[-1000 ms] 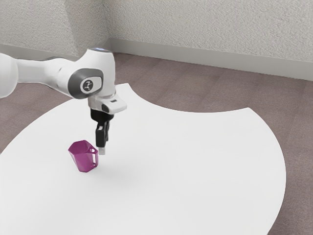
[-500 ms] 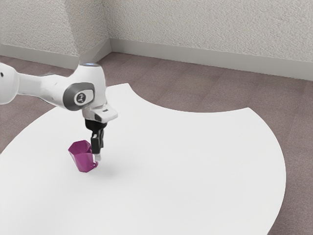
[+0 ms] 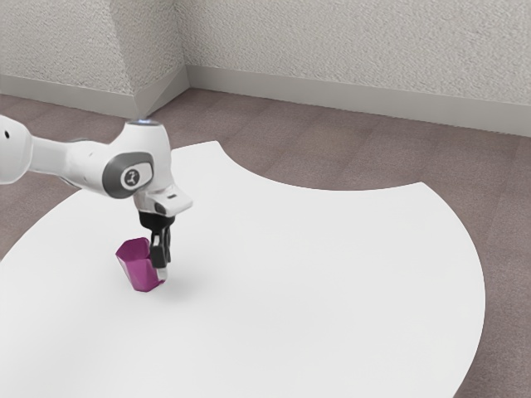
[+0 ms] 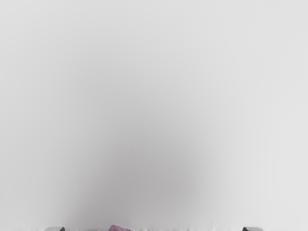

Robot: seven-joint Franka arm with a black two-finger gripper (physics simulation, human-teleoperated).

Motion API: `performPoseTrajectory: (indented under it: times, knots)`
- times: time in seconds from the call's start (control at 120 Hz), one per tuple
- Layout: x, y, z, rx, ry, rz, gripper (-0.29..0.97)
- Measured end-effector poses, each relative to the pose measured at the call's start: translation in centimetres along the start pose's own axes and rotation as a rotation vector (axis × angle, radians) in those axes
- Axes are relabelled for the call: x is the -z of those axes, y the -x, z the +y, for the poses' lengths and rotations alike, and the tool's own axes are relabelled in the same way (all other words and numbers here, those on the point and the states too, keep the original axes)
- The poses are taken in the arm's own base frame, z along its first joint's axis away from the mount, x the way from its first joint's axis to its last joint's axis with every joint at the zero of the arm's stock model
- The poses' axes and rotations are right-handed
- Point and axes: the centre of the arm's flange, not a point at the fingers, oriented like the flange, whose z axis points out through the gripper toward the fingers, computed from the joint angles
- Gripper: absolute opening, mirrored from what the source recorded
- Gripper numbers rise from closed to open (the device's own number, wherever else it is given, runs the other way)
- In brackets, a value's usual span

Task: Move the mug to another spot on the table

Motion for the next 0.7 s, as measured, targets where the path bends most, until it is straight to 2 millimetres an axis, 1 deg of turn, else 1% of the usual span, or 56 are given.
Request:
performPoseTrajectory:
  times: [0.225, 0.467, 0.592, 0.7]
  knots:
    - [-0.7, 0.3, -0.6, -0.011, -0.016, -0.008, 0.32]
    - [-0.6, 0.0, -0.6, -0.031, -0.042, -0.017, 0.20]
    - [0.3, 0.1, -0.4, -0.038, -0.074, -0.032, 0.12]
    - [1.3, 0.4, 0.5, -0.046, -0.113, -0.069, 0.10]
